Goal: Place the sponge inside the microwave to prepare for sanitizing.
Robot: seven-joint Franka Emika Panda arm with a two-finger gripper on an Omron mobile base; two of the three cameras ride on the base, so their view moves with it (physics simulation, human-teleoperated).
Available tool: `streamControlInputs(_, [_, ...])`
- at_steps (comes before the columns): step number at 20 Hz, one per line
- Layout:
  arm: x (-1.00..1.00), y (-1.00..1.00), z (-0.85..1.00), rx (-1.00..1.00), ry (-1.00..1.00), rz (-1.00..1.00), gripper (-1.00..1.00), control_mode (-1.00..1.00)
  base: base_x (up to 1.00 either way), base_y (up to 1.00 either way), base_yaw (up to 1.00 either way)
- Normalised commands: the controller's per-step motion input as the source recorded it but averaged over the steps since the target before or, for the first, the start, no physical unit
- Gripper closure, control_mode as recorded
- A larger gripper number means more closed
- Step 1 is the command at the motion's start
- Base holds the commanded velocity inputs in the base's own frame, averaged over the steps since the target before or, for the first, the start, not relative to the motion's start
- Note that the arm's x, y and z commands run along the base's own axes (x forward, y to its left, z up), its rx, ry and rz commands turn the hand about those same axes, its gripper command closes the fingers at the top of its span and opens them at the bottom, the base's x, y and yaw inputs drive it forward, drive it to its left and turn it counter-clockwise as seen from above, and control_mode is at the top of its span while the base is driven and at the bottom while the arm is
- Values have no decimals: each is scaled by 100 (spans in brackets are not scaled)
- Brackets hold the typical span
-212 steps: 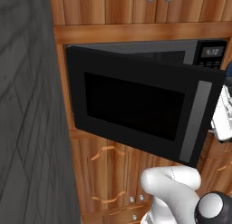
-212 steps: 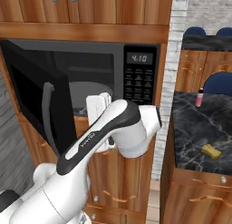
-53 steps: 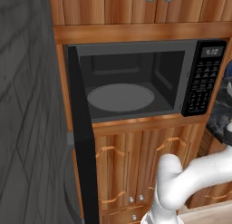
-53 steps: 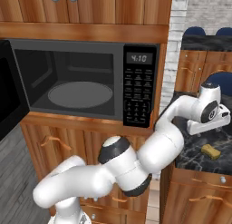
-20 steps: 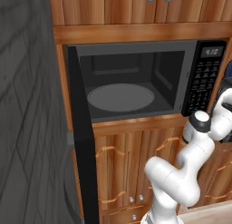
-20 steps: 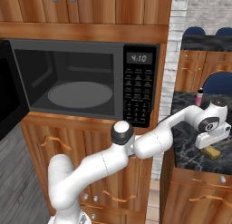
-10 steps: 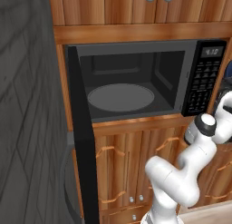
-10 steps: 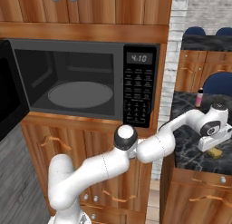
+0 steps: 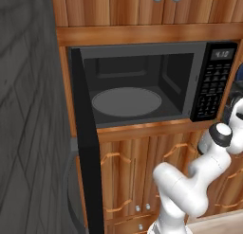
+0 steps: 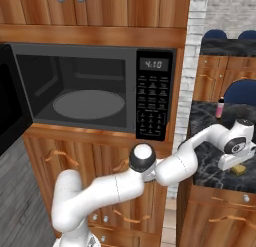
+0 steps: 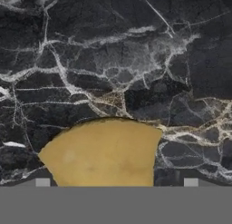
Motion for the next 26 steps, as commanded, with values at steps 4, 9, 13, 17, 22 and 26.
streamControlInputs(4, [0, 0, -46, 18, 3, 0, 100, -100, 0, 0, 0])
streamControlInputs(9, [0, 0, -6, 3, 0, 0, 100, -100, 0, 0, 0])
streamControlInputs(13, [-39, 22, 3, -5, 0, 2, 100, -100, 0, 0, 0])
streamControlInputs(17, [-99, 41, 26, -28, -4, 14, 100, -100, 0, 0, 0])
streamControlInputs(22, [-97, 73, 39, -16, -4, 10, 100, -100, 0, 0, 0])
streamControlInputs(26, [-100, 100, 31, -12, -15, 15, 100, -100, 0, 0, 0])
